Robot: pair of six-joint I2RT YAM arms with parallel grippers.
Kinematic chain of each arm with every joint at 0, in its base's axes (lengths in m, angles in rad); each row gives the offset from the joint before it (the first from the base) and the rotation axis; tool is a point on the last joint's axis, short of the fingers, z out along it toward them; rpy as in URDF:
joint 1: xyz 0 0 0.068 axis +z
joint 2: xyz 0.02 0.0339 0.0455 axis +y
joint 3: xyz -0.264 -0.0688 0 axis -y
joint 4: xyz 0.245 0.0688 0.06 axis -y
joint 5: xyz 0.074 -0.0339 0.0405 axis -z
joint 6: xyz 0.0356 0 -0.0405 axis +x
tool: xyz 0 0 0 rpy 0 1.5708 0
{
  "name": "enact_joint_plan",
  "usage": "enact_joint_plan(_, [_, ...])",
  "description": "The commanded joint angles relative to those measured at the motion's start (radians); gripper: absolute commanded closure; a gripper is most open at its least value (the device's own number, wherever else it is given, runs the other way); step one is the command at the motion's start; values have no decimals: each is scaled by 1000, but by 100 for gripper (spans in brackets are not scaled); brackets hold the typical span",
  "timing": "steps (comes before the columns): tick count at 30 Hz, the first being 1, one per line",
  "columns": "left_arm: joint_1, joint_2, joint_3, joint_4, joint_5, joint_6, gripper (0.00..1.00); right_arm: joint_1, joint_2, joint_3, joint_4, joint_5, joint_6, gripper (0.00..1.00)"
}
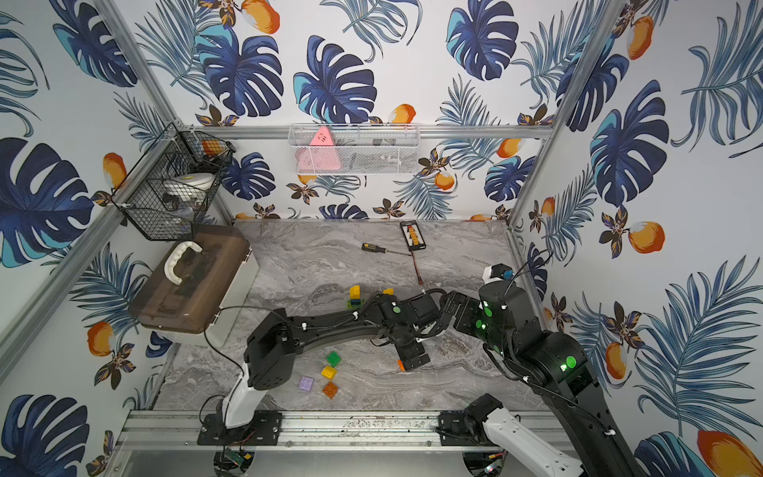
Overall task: Assemble the number 1 with lego
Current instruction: Place the lego brick at the center of the board, then adjust the lego brick at the center of the board.
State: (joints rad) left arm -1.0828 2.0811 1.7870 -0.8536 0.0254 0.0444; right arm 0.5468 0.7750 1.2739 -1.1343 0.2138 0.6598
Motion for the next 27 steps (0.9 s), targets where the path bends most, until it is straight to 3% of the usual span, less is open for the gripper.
enact_joint_plan(1, [19,-164,-129,45,-52,-71,1,-1,15,18,-129,-37,-28,0])
enact_joint_plan(6, [80,-591,-408,106,-127,-264,1,-1,77,-145,-154,-255,-37,1])
enact_joint_plan(9, [86,-842,-491,56,-229,-361,1,9,88,-372,3,-498,2,15])
enact_joint_plan(12, [92,-1019,-518,-32,-302,-414,1,63,55,-519,145,-562,89,21])
enact_joint_plan(19, [95,-1187,-532,-191,-415,-412,1,162,69,-722,425,-637,229,21])
enact_joint_plan(27, [95,-1259,-617,-184,-474,-382,1,226,243,-809,704,-499,262,19])
